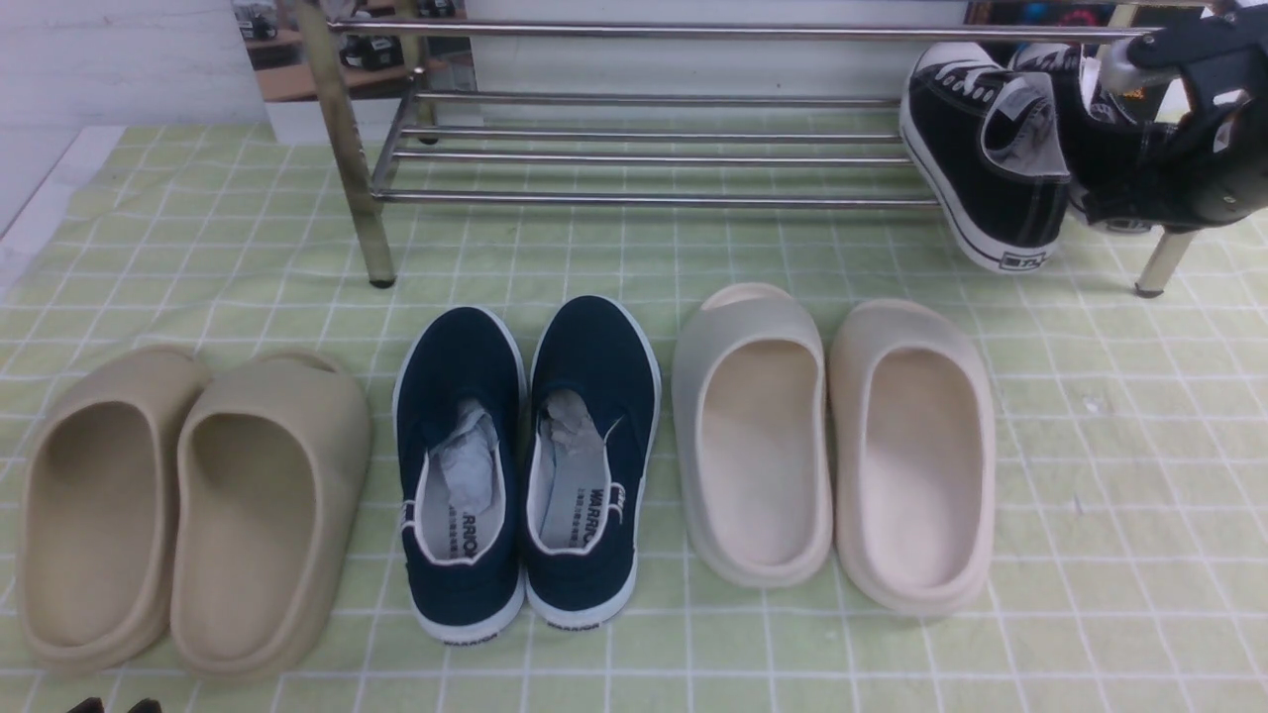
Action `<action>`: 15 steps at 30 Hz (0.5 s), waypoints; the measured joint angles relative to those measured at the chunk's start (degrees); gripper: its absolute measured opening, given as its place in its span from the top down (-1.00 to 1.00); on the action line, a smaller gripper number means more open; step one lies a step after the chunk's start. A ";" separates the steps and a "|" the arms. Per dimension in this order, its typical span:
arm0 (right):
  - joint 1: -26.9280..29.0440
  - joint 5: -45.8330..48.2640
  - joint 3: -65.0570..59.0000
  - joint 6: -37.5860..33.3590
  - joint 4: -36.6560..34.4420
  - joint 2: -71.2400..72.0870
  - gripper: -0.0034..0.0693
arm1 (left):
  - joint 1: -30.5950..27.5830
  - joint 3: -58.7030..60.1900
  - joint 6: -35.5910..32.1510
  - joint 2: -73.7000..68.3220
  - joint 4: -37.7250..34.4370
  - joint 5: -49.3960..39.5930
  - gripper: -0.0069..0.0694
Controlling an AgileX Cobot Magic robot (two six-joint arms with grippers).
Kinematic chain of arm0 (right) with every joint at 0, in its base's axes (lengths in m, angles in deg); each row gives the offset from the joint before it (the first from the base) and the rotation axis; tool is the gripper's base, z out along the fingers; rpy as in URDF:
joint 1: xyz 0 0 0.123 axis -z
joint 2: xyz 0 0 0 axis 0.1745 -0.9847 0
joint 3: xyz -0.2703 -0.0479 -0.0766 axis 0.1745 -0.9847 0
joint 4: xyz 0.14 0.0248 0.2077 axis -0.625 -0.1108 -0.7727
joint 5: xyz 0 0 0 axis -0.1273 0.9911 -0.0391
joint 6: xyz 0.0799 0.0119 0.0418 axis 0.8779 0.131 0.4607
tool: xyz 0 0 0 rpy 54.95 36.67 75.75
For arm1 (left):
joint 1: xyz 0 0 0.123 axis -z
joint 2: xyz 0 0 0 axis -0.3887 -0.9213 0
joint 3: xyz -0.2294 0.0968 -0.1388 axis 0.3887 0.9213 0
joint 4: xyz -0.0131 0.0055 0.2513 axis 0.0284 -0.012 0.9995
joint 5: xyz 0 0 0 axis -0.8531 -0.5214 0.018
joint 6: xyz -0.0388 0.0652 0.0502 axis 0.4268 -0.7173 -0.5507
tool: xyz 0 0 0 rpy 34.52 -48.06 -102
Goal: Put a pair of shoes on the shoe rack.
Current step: Use the right arm to put a shoe into the shoe rack
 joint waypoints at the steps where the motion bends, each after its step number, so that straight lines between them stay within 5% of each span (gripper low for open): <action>1: -0.06 0.77 0.07 0.05 0.06 0.00 0.84 | 0.00 0.00 0.00 0.00 0.00 0.00 0.19; 7: -0.64 6.92 0.32 0.05 0.18 2.81 0.51 | 0.00 0.00 0.00 0.00 0.00 0.00 0.19; 11: -1.12 11.30 0.54 0.10 -0.13 7.00 0.05 | 0.00 0.00 0.00 0.00 0.00 0.00 0.19; 15: -1.80 15.04 0.48 0.31 -2.10 13.06 0.07 | 0.00 0.00 0.00 0.00 0.00 0.00 0.19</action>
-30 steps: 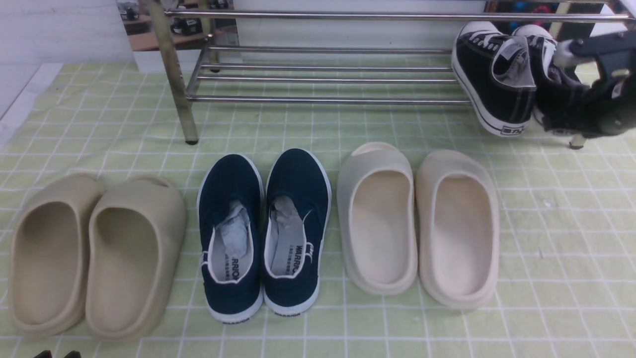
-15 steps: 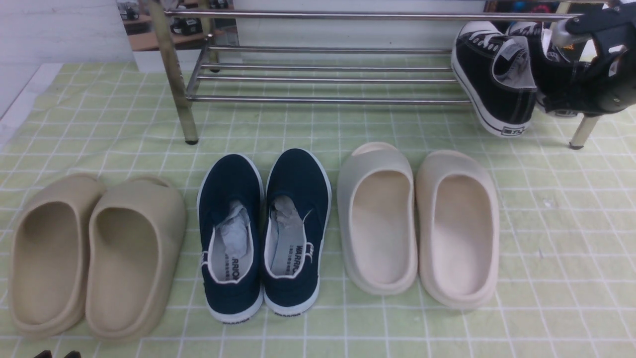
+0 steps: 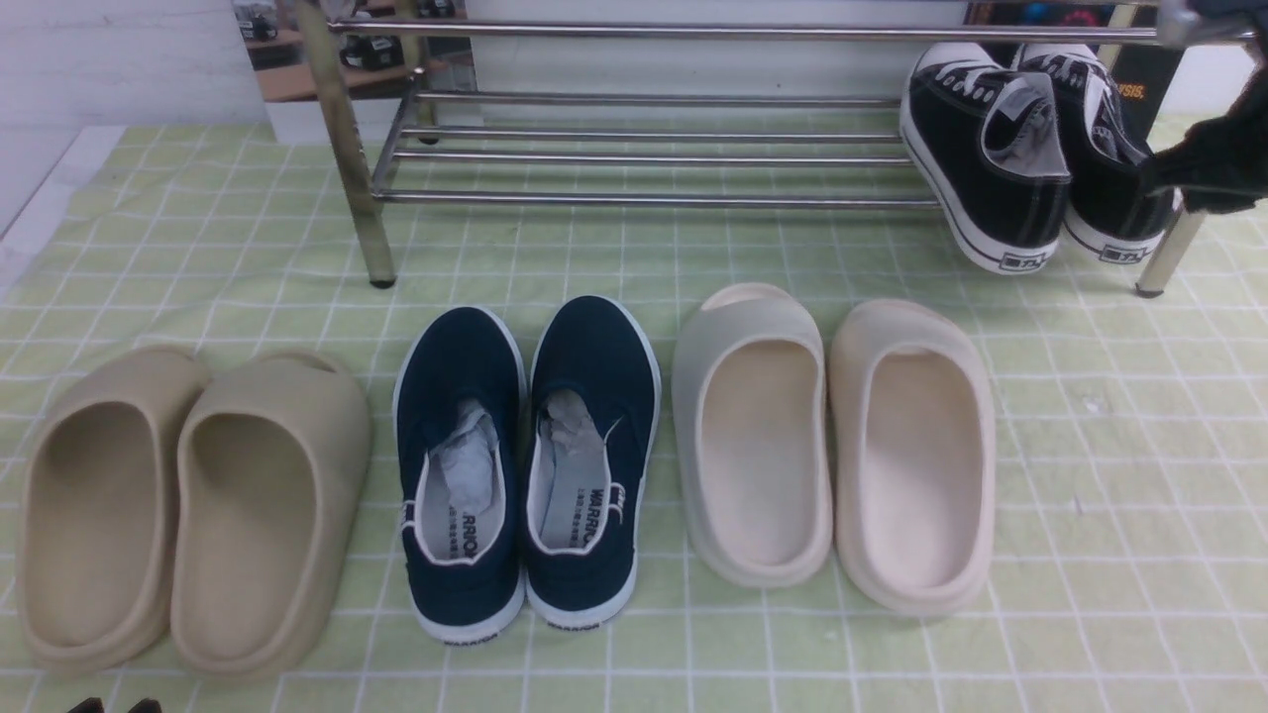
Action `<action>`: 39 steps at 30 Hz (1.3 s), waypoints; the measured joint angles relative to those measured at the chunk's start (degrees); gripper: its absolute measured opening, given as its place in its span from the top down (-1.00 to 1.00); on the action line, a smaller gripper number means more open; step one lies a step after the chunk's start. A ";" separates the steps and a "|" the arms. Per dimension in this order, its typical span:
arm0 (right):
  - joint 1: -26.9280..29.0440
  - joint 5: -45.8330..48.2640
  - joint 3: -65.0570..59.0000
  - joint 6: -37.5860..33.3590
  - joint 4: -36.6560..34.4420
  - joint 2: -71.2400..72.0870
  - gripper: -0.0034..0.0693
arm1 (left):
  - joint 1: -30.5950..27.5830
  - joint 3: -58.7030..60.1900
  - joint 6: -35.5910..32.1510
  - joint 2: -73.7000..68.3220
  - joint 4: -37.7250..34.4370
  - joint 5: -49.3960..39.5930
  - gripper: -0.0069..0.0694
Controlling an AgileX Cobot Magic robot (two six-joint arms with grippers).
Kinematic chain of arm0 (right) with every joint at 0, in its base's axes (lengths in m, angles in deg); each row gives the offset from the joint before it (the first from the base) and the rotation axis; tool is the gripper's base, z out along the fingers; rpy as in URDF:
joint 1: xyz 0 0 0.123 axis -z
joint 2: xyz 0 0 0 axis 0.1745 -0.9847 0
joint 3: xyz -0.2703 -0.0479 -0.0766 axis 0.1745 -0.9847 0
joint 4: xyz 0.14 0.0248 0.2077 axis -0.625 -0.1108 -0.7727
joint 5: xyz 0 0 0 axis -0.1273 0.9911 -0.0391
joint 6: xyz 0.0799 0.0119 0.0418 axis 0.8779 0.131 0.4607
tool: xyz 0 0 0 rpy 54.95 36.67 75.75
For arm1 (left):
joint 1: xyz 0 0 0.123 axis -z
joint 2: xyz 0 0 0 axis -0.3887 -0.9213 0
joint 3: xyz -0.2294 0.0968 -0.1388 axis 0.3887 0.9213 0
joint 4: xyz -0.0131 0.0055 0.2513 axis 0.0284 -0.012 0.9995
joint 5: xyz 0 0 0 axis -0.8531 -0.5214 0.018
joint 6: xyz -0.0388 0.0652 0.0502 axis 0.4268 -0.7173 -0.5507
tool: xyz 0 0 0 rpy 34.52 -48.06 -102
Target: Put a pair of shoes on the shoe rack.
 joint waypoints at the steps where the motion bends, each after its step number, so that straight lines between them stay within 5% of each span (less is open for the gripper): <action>1: -0.47 0.58 -0.19 0.00 -0.47 2.66 0.16 | 0.00 0.00 0.00 0.00 0.00 0.00 0.19; 6: -4.02 -1.29 -5.44 0.20 -1.26 17.97 0.80 | 0.00 0.00 0.00 0.00 0.00 0.00 0.19; 8: -5.84 -3.34 -11.12 0.34 -1.99 25.87 0.91 | 0.00 0.00 0.00 0.00 0.00 0.00 0.19; 15: -8.69 -14.67 -39.47 0.41 -3.40 49.83 0.91 | 0.00 0.00 0.00 0.00 0.00 0.00 0.19; 20: -8.86 -44.26 -69.46 0.41 -3.40 63.77 0.91 | 0.00 0.00 0.00 0.00 0.00 0.00 0.19; 26: -8.86 -71.52 -84.44 0.41 -3.21 66.41 0.90 | 0.00 0.00 0.00 0.00 0.00 0.00 0.19; 39: -8.86 -76.94 -85.13 0.44 -1.14 66.71 0.89 | 0.00 0.00 0.00 0.00 0.00 0.00 0.19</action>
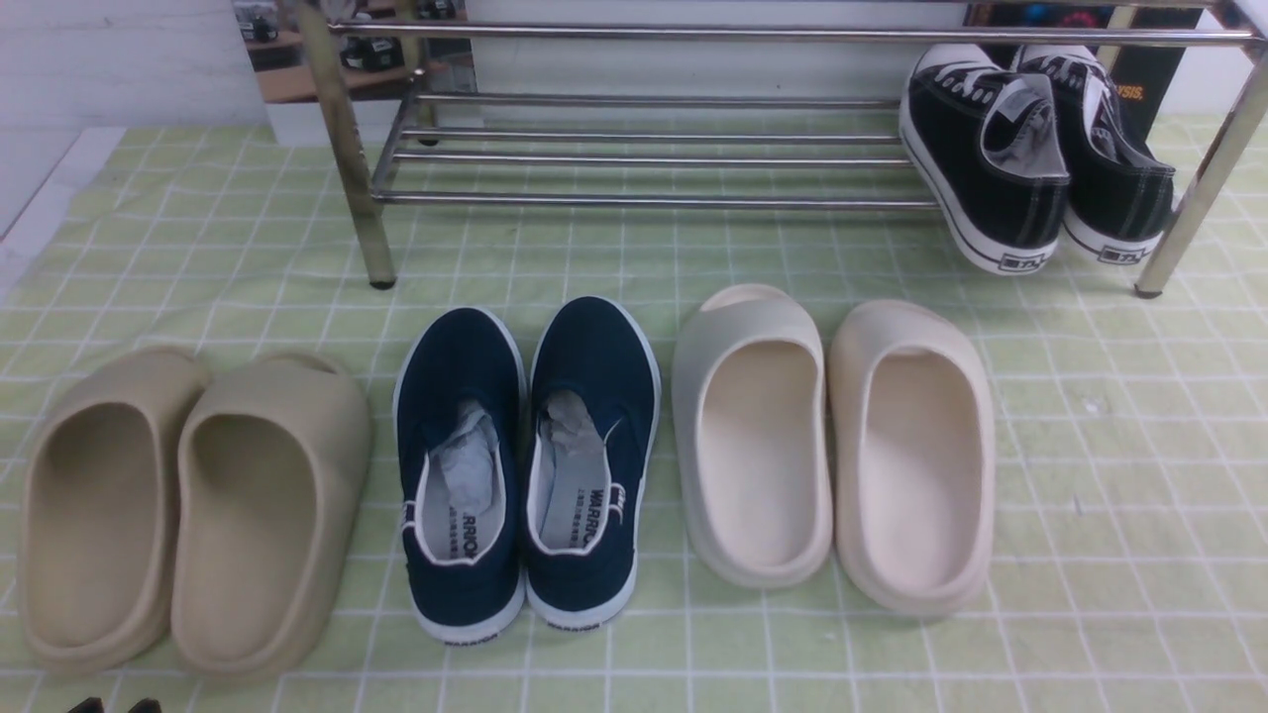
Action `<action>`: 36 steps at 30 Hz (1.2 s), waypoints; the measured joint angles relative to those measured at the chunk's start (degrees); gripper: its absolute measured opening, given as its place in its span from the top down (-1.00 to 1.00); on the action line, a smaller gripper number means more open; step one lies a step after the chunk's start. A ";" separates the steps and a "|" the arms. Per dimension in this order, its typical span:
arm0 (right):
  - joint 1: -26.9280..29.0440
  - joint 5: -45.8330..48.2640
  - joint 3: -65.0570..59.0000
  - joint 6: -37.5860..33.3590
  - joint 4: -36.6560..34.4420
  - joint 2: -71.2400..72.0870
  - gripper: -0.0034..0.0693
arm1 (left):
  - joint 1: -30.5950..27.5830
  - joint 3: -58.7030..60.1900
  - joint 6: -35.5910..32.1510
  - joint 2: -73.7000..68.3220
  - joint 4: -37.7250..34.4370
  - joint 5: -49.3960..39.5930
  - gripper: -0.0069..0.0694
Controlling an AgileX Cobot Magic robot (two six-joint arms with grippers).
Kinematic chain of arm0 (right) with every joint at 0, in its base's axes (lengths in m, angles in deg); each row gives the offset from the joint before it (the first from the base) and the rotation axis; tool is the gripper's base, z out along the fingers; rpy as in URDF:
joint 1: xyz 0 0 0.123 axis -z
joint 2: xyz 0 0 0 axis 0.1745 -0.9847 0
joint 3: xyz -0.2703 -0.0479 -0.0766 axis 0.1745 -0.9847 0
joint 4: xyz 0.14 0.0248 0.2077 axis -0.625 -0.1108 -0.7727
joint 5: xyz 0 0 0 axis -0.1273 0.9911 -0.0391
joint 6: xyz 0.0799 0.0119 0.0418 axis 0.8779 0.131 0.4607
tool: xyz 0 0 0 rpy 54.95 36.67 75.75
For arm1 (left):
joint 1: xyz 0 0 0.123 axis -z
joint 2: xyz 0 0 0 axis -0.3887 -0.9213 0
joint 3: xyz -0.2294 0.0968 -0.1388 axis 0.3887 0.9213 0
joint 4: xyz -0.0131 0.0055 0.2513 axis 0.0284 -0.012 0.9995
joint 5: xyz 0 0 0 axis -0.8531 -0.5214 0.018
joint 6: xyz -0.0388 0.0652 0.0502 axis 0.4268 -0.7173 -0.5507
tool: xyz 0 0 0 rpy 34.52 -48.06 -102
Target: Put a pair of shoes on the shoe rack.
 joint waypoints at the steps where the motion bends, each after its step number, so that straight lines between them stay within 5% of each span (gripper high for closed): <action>1: 0.21 0.70 0.00 0.00 0.26 1.72 0.88 | 0.00 0.00 0.00 0.00 0.00 0.00 0.19; 10: 9.54 8.20 0.00 0.00 -1.98 22.53 0.87 | 0.00 0.00 0.00 0.00 0.00 -0.01 0.19; 14: 13.14 16.24 0.00 -0.58 -8.88 28.68 0.87 | 0.00 0.00 0.00 0.04 0.00 0.00 0.19; 27: 12.00 55.44 0.06 -4.10 -12.70 28.74 0.87 | 0.00 0.00 0.00 0.04 0.00 -0.05 0.19; 36: 12.00 57.41 0.42 -4.10 -14.84 28.74 0.87 | 0.00 0.00 0.00 0.04 0.00 -0.05 0.19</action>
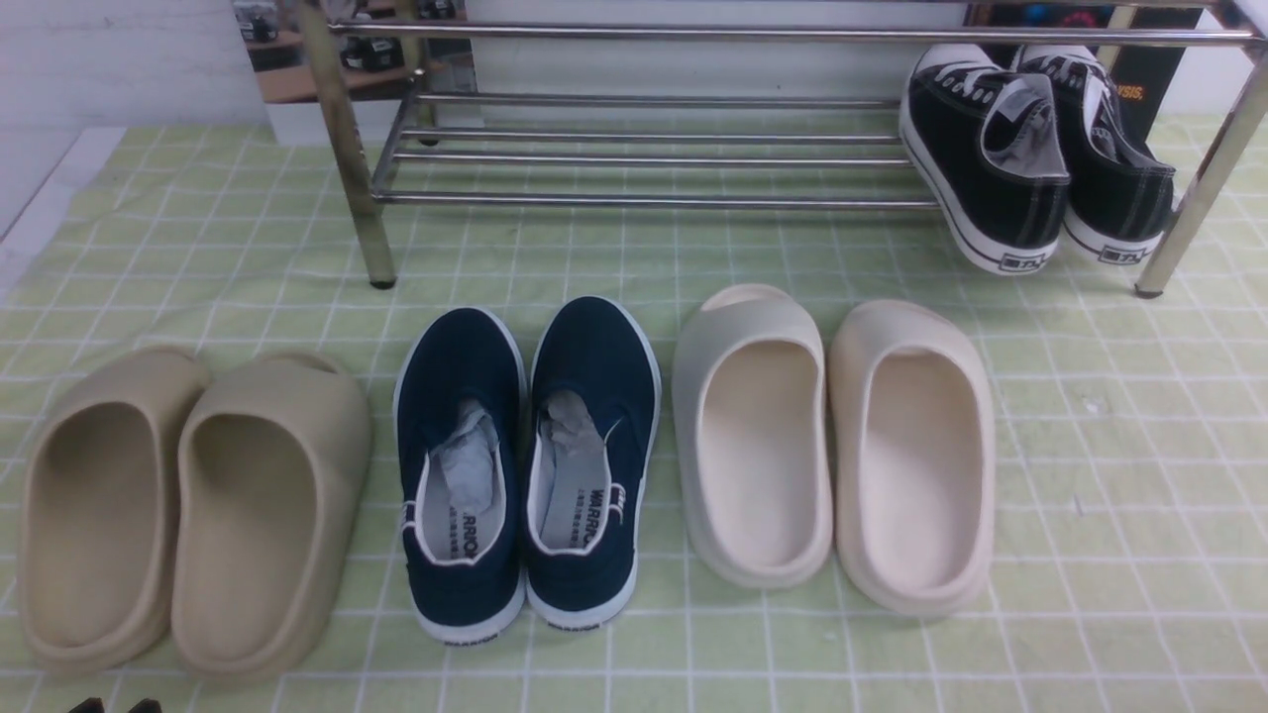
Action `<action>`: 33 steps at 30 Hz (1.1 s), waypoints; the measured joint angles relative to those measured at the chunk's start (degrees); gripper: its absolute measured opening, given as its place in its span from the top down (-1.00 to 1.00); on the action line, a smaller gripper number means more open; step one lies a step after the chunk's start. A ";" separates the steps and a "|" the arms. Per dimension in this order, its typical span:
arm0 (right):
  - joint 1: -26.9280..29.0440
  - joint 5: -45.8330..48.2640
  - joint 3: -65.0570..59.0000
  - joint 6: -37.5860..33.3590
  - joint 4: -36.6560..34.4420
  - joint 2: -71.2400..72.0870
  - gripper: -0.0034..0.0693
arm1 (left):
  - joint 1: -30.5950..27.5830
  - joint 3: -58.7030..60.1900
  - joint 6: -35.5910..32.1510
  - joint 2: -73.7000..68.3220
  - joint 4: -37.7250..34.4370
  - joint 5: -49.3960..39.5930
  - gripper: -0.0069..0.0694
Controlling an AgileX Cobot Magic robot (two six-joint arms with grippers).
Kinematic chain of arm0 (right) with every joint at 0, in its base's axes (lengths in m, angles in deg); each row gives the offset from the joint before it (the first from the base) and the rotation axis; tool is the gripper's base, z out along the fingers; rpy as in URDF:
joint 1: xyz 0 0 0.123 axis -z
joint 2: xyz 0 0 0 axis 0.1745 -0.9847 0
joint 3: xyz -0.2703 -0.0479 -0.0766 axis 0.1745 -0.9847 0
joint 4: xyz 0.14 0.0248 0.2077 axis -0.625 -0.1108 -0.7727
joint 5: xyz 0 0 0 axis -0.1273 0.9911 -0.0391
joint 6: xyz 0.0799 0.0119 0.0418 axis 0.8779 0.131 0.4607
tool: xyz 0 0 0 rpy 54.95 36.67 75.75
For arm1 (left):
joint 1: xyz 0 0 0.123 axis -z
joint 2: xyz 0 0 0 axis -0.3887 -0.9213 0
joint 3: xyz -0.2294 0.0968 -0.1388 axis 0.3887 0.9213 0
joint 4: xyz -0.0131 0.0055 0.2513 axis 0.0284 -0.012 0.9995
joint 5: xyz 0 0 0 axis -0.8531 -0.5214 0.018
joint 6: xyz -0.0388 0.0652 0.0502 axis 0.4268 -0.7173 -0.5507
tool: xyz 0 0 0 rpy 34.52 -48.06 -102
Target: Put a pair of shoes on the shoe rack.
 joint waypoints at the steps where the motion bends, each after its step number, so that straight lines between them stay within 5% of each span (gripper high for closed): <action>1: 0.00 0.00 0.00 0.00 0.00 0.00 0.87 | 0.00 0.00 0.00 0.00 0.00 0.00 0.19; 33: 0.00 0.20 0.07 1.08 -0.24 0.00 0.78 | 0.00 0.00 0.00 0.00 0.00 0.00 0.19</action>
